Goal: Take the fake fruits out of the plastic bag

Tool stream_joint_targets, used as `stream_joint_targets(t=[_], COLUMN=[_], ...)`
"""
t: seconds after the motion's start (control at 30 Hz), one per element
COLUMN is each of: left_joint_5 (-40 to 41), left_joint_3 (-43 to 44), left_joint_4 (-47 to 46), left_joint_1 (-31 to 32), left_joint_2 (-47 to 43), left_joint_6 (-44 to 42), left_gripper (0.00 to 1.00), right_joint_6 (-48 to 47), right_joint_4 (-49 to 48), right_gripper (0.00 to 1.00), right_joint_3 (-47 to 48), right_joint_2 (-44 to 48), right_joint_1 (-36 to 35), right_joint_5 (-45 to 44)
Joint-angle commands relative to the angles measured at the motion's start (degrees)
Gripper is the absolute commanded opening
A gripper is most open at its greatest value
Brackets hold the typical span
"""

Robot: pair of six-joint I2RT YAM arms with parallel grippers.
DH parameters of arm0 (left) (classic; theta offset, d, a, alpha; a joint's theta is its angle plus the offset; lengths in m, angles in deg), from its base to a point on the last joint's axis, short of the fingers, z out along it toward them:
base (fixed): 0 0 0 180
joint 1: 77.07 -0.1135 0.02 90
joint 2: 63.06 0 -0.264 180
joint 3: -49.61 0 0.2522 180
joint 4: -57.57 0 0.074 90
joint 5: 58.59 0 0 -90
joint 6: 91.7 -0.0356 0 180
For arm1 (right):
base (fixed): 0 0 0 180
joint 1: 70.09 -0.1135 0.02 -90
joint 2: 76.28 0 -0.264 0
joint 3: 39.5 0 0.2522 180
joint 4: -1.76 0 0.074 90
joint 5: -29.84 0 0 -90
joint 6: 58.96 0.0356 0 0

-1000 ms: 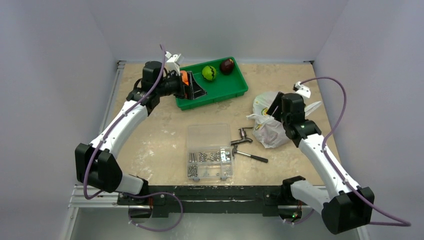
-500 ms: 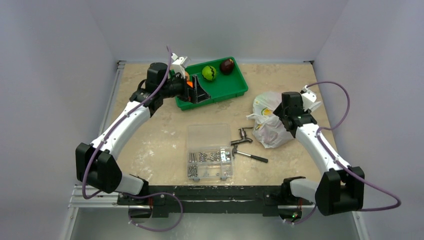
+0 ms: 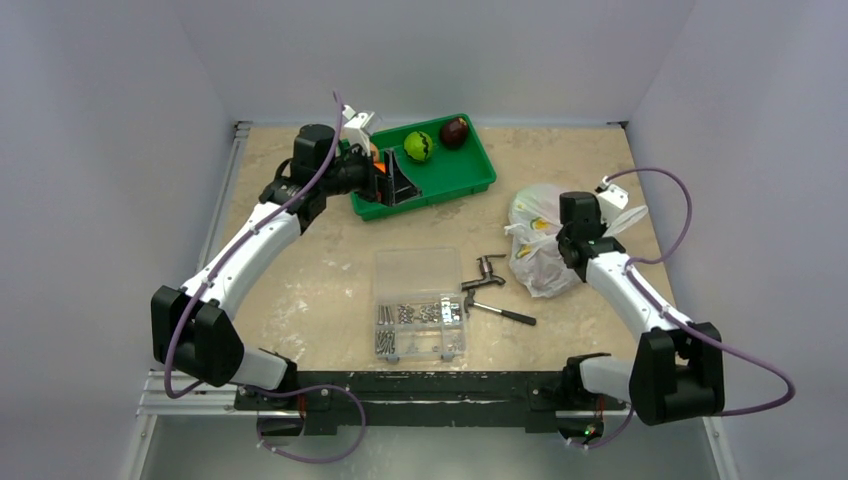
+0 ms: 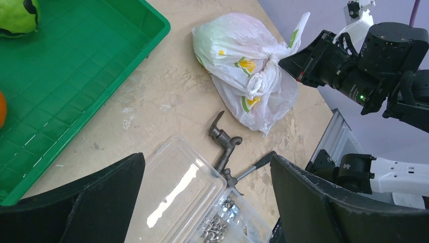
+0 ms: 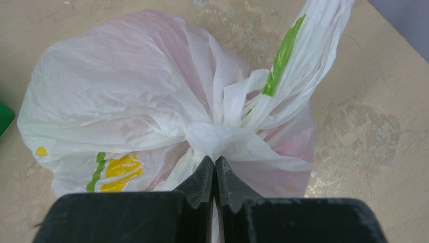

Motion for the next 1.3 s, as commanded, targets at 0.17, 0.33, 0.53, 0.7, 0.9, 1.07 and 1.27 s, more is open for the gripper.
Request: stream_joint_targets(t=[0.17, 0.33, 0.53, 0.7, 0.9, 1.07, 1.27], left_joint_5=[4.6, 12.0, 21.9, 28.6, 40.1, 39.9, 34.7], left_joint_3=[0.4, 0.3, -4.1, 2.5, 30.8, 37.2, 36.8], left_joint_4=[-1.7, 3.4, -2.9, -6.0, 6.8, 1.9, -8.7], left_joint_1=[2.4, 9.1, 17.3, 22.3, 27.8, 28.0, 28.5], left_joint_2=[-0.8, -3.1, -2.5, 7.4, 28.7, 36.2, 40.5], left_joint_6=[-4.4, -11.5, -10.2, -6.4, -2.1, 3.1, 9.0], left_gripper=[0.94, 0.89, 0.94, 1.00, 0.98, 0.92, 1.00], right_joint_6=[-16.4, -17.2, -18.5, -16.1, -14.6, -14.4, -14.2], right_joint_4=[-26.8, -30.5, -36.7, -38.2, -37.9, -35.8, -35.0], right_gripper=[0.00, 0.00, 0.00, 0.00, 0.00, 0.00, 0.00], right_joint_3=[-9.6, -10.7, -16.1, -18.4, -18.5, -17.7, -17.4], right_joint_2=[11.7, 12.5, 16.6, 21.5, 21.8, 22.8, 23.2], right_joint_1=[0.1, 0.1, 0.1, 0.1, -1.2, -2.0, -2.4], right_joint_5=[15.5, 21.9, 34.9, 35.6, 33.4, 30.5, 30.2])
